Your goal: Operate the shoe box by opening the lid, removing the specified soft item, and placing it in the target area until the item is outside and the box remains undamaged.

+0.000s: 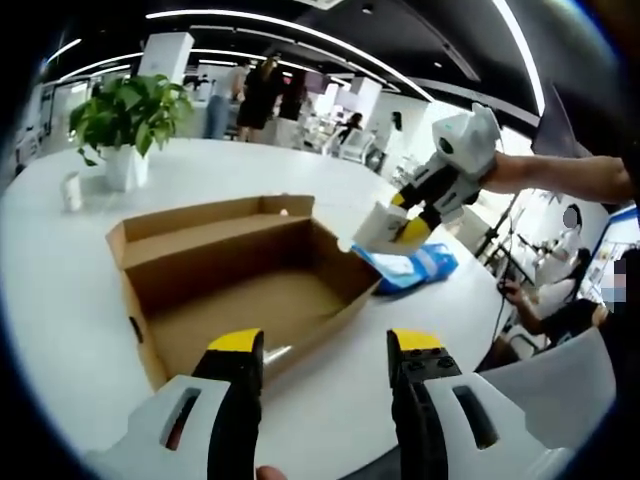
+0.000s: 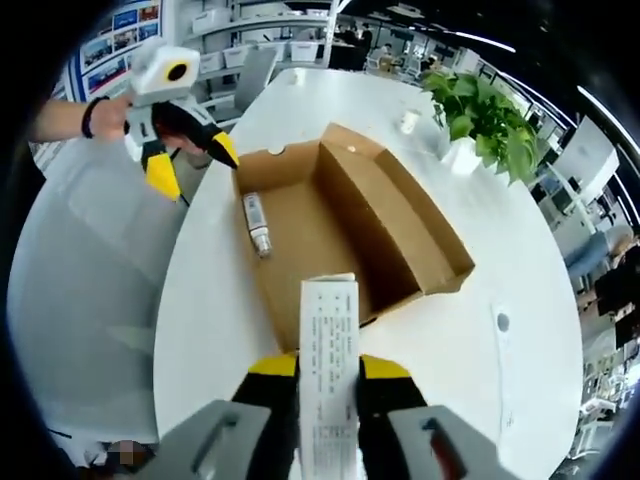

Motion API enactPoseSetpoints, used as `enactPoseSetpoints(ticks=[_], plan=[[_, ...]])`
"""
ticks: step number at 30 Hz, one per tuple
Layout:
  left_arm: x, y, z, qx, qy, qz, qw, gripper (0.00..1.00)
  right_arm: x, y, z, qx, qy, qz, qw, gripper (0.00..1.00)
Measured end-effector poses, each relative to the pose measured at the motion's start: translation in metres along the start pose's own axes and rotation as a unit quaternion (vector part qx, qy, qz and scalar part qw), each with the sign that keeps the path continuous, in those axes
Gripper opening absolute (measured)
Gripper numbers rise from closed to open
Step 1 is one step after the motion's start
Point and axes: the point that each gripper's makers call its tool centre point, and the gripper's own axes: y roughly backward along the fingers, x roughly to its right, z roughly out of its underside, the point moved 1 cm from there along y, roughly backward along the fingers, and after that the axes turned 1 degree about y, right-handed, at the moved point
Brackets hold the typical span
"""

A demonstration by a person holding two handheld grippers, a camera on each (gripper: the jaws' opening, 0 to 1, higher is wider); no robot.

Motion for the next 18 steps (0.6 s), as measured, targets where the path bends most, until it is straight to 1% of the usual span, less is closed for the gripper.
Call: enactPoseSetpoints(ticks=[14, 18], plan=[[0.006, 0.005, -0.004, 0.008, 0.002, -0.001, 1.0000, 0.50, 0.006, 0.018, 0.036, -0.011, -0.032, 0.019, 0.9993, 0.17], [0.005, 0.005, -0.004, 0.007, 0.004, -0.002, 1.0000, 0.51, 0.008, 0.023, 0.051, -0.017, -0.042, 0.023, 0.9987, 0.17]])
